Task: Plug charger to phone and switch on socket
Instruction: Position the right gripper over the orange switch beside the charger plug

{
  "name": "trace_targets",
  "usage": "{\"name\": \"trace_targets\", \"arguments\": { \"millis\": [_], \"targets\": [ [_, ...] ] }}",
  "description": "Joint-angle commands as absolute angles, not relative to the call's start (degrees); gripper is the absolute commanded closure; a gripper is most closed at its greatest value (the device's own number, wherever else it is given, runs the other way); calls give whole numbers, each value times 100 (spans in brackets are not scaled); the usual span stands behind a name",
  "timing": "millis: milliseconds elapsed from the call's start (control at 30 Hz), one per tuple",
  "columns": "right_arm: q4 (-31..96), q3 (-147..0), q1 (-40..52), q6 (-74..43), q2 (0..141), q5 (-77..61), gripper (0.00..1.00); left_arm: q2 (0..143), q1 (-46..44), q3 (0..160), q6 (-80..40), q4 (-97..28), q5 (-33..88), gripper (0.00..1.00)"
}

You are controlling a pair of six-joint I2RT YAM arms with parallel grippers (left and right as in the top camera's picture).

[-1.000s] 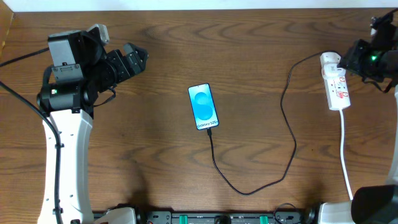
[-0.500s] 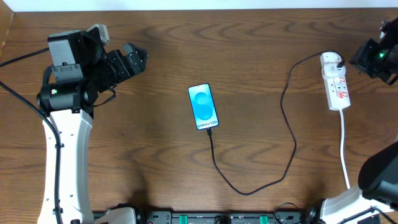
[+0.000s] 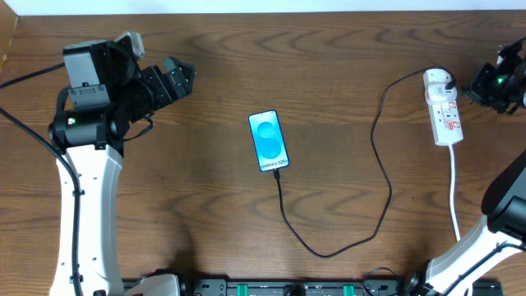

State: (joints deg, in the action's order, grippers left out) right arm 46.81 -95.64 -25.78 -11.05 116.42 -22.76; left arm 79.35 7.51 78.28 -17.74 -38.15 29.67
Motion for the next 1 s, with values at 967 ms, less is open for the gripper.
{"name": "trace_targets", "arguments": {
  "millis": [967],
  "targets": [
    [4219,-9651,-2751,-1175,12304,-2084,99,7942,770,7861,-1697,-3817,2998,2]
  ]
}}
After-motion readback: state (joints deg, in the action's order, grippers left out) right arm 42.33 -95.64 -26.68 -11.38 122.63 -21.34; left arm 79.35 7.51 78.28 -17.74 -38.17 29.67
